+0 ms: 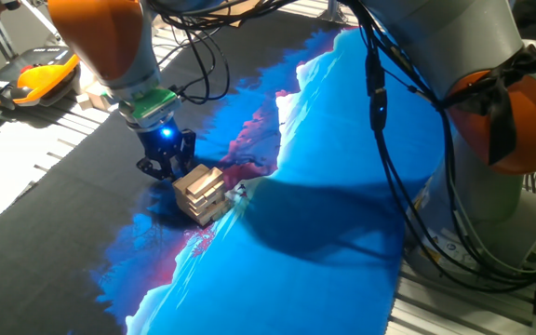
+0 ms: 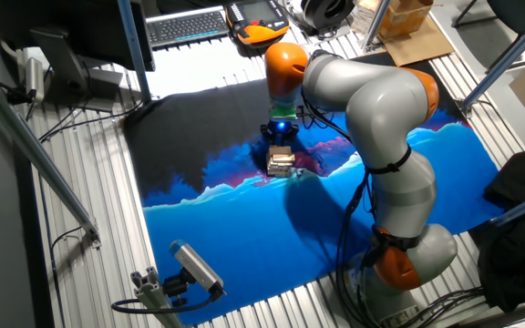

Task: Play Jenga

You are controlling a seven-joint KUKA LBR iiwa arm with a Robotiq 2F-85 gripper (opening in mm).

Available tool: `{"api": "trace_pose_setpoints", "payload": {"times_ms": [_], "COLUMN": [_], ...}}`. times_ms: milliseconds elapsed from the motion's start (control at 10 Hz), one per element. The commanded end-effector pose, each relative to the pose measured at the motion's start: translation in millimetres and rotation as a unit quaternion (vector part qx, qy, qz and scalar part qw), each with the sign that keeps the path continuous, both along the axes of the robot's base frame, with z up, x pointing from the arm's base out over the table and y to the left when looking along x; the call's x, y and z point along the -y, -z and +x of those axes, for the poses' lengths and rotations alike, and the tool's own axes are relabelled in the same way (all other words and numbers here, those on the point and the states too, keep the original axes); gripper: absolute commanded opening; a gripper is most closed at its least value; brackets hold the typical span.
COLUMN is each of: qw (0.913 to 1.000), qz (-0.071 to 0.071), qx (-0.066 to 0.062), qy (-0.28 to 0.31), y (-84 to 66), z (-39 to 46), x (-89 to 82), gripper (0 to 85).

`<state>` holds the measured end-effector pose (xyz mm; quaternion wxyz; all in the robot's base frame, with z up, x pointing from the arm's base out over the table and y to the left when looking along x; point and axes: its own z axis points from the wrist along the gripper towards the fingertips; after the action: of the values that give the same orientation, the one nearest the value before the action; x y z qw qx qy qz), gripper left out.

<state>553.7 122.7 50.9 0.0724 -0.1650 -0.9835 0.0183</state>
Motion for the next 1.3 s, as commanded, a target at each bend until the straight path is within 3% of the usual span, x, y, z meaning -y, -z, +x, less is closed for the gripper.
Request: {"api": "trace_pose_setpoints", "payload": {"times_ms": [0, 800, 900, 1200], "qw": [1.0, 1.0, 1.0, 1.0], "qz": [0.0, -0.001, -0.001, -0.002], "qx": [0.001, 0.0, 0.0, 0.0], "qy": [0.0, 0.003, 0.003, 0.004], "y": [0.0, 0.1, 0.1, 0.1], "z": [0.1, 0.2, 0.2, 0.0], "x": [0.1, 0.0, 0.0, -0.1], "gripper": [17.0, 17.0, 34.0, 34.0]}}
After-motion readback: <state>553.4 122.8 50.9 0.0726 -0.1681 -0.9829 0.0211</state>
